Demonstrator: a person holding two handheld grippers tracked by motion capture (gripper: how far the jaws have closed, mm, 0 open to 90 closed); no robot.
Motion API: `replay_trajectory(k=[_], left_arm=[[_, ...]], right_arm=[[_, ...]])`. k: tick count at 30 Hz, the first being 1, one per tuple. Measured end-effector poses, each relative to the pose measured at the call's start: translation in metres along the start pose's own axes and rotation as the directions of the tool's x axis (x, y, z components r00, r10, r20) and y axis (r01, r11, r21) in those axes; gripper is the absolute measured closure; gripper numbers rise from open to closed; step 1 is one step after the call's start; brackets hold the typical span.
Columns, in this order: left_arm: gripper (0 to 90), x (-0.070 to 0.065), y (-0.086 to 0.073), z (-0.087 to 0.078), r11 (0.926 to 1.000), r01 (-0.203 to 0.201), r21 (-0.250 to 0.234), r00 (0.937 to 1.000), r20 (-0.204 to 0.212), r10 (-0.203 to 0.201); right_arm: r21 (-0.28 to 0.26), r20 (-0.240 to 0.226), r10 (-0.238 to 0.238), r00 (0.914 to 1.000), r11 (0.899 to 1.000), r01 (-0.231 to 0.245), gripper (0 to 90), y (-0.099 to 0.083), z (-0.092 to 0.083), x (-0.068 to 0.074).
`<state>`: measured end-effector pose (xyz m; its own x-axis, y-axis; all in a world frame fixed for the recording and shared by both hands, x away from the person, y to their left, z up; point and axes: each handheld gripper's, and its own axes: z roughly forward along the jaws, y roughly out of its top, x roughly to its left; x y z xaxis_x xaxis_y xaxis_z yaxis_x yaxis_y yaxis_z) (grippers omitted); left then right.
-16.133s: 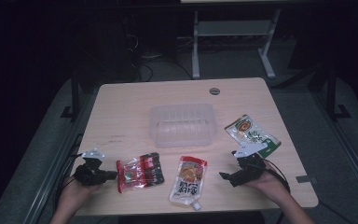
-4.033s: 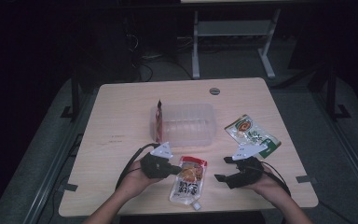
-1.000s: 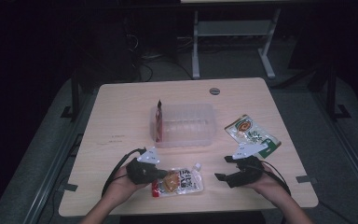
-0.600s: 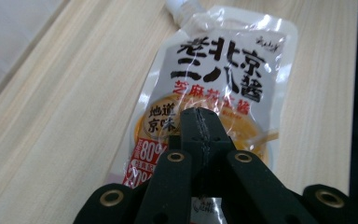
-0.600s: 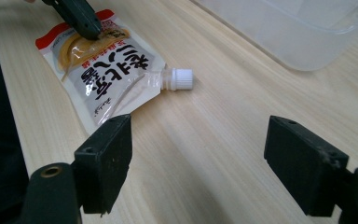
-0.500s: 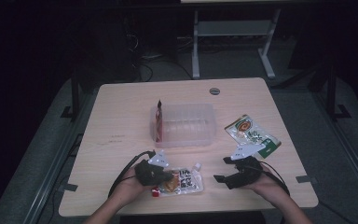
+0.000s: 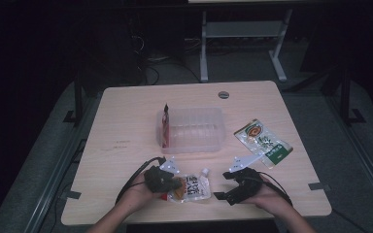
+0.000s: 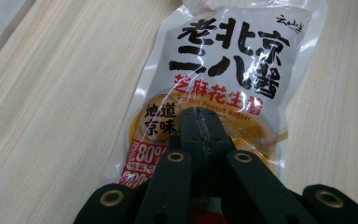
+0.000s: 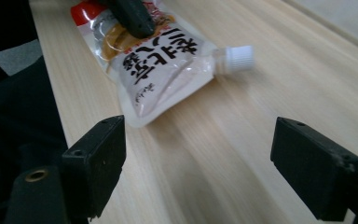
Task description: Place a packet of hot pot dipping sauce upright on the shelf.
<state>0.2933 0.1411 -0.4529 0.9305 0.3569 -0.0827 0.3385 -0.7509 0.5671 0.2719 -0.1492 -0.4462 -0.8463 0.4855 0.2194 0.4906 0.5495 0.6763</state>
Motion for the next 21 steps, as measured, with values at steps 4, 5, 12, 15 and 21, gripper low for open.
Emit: replay_trajectory(k=[4, 5, 12, 15, 21], left_arm=[[89.9, 0.000, 0.002, 0.000, 0.9999, -0.002, 0.011, 1.0000, 0.004, 0.002], [89.9, 0.000, 0.002, 0.000, 1.0000, -0.001, 0.010, 1.0000, 0.004, 0.001], [90.0, 0.001, 0.002, 0.000, 1.0000, 0.001, 0.008, 1.0000, 0.009, -0.001], [90.0, 0.000, 0.002, 0.000, 1.0000, 0.000, 0.008, 1.0000, 0.007, 0.000], [90.0, 0.000, 0.002, 0.001, 1.0000, 0.004, 0.008, 1.0000, 0.004, -0.004]], right_arm=[[-0.001, -0.029, 0.029, 0.9992, 1.000, -0.029, 17.7, 0.004, 0.009, 0.003], [0.004, -0.044, 0.041, 0.9982, 0.999, -0.041, 17.7, 0.005, 0.013, 0.003], [0.039, -0.070, 0.055, 0.9960, 0.998, -0.053, 18.8, 0.011, 0.032, 0.007], [0.047, -0.080, 0.065, 0.9947, 0.997, -0.062, 19.7, 0.011, 0.035, 0.007], [0.054, -0.150, 0.104, 0.9831, 0.994, -0.097, 23.1, 0.012, 0.042, 0.006]])
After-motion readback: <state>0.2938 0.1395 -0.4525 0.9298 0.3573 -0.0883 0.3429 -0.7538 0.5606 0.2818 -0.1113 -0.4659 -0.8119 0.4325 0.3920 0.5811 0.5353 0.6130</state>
